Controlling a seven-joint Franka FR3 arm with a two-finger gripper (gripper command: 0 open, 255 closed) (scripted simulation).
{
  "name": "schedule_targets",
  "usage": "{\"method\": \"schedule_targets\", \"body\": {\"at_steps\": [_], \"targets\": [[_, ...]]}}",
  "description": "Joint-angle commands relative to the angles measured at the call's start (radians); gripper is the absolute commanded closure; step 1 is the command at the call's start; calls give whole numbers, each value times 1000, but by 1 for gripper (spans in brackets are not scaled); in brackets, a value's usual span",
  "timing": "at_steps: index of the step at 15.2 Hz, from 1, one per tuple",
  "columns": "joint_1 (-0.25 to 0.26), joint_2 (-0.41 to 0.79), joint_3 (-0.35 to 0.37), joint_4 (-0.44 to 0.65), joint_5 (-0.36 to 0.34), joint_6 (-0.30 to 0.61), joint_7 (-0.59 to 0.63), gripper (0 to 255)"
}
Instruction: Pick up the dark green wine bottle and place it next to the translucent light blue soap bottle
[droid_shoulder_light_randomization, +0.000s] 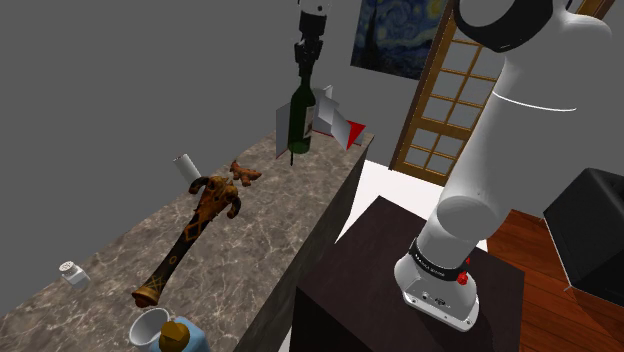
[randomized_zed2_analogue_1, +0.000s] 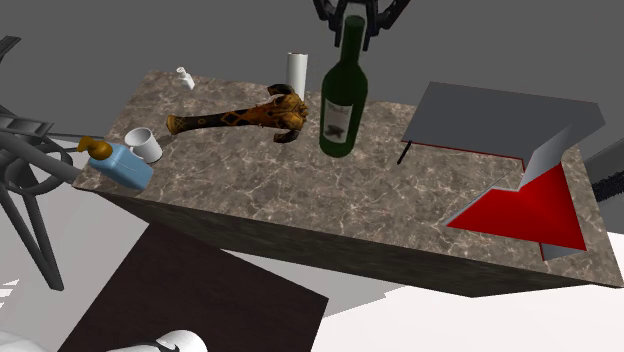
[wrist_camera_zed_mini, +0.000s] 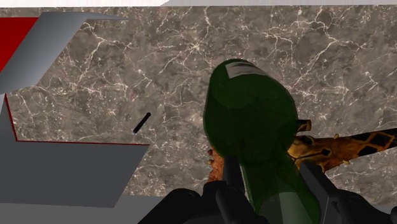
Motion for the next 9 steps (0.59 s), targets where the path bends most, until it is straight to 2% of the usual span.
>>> {"method": "schedule_targets", "body": {"at_steps": [1, 9], "targets": [[-1, 5, -1, 34, 1, -29, -1, 255], [-5, 27, -3, 171, 5, -144, -1, 255]]}}
